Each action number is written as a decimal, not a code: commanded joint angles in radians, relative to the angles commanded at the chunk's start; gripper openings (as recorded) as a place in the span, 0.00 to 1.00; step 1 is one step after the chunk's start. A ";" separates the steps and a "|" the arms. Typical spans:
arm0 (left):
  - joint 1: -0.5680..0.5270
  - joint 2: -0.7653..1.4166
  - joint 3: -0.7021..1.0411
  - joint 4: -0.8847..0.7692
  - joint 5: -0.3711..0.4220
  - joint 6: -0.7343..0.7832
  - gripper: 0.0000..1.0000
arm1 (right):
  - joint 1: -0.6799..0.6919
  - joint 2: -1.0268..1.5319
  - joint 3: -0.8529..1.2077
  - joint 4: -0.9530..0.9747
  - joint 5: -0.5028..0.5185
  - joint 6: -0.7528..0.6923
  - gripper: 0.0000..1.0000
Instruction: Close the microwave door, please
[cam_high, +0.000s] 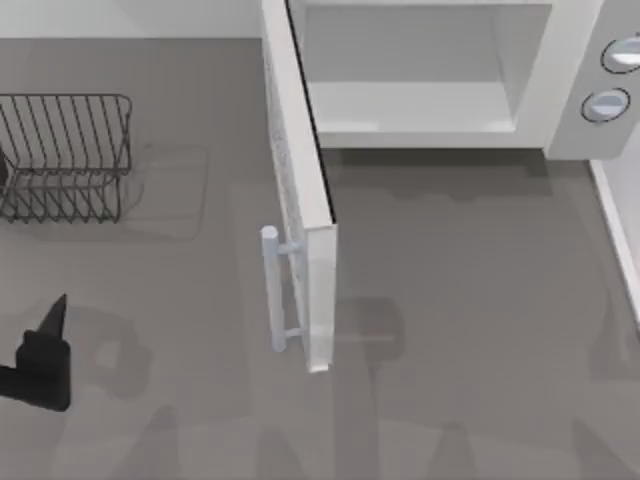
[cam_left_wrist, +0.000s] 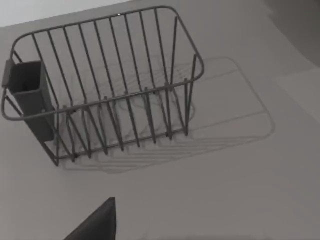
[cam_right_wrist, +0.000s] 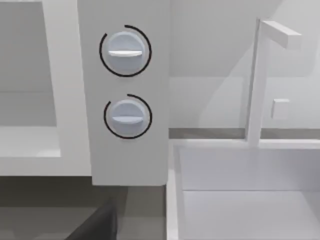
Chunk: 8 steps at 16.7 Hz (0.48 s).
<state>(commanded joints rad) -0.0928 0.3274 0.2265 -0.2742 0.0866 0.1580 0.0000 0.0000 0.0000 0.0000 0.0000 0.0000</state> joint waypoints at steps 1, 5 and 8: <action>-0.017 0.072 0.057 -0.060 0.016 0.035 1.00 | 0.000 0.000 0.000 0.000 0.000 0.000 1.00; -0.091 0.396 0.330 -0.336 0.084 0.191 1.00 | 0.000 0.000 0.000 0.000 0.000 0.000 1.00; -0.145 0.654 0.574 -0.560 0.137 0.314 1.00 | 0.000 0.000 0.000 0.000 0.000 0.000 1.00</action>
<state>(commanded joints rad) -0.2379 0.9810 0.8007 -0.8338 0.2236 0.4722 0.0000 0.0000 0.0000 0.0000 0.0000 0.0000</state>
